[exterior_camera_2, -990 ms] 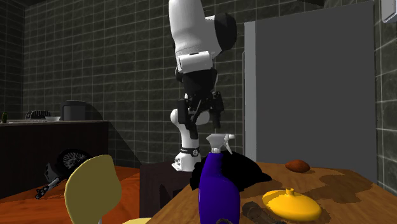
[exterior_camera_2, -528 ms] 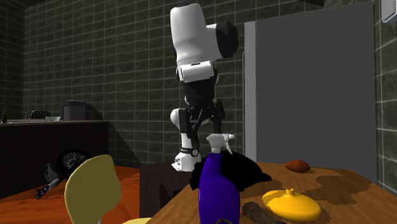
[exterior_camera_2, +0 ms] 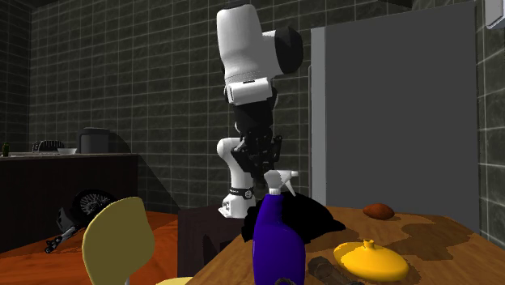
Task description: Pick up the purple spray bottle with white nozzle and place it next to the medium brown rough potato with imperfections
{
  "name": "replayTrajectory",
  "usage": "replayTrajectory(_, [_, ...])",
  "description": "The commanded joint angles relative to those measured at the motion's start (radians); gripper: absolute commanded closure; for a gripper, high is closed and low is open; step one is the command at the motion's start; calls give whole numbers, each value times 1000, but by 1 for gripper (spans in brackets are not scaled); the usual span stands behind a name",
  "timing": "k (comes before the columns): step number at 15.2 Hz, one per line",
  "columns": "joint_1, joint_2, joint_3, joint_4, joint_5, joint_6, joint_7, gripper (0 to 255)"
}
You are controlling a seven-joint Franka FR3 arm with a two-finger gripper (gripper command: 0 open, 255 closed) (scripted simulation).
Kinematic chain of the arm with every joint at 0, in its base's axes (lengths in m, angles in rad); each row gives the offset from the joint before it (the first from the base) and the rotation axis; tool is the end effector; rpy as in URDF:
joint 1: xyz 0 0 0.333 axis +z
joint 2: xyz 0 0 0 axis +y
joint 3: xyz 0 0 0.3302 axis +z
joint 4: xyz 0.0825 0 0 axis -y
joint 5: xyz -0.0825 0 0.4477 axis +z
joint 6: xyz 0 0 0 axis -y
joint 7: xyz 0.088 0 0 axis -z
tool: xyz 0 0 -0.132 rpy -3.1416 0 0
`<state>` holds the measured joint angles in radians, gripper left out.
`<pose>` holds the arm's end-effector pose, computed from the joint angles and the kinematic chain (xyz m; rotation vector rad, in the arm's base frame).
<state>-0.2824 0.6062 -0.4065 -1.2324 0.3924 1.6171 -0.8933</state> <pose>0.6606 -0.3941 0.3968 -2.8913 -0.2857 0.0189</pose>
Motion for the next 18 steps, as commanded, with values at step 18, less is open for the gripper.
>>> replayTrajectory(18, [-33, 13, 1, 186, 1, -165, 37, 255])
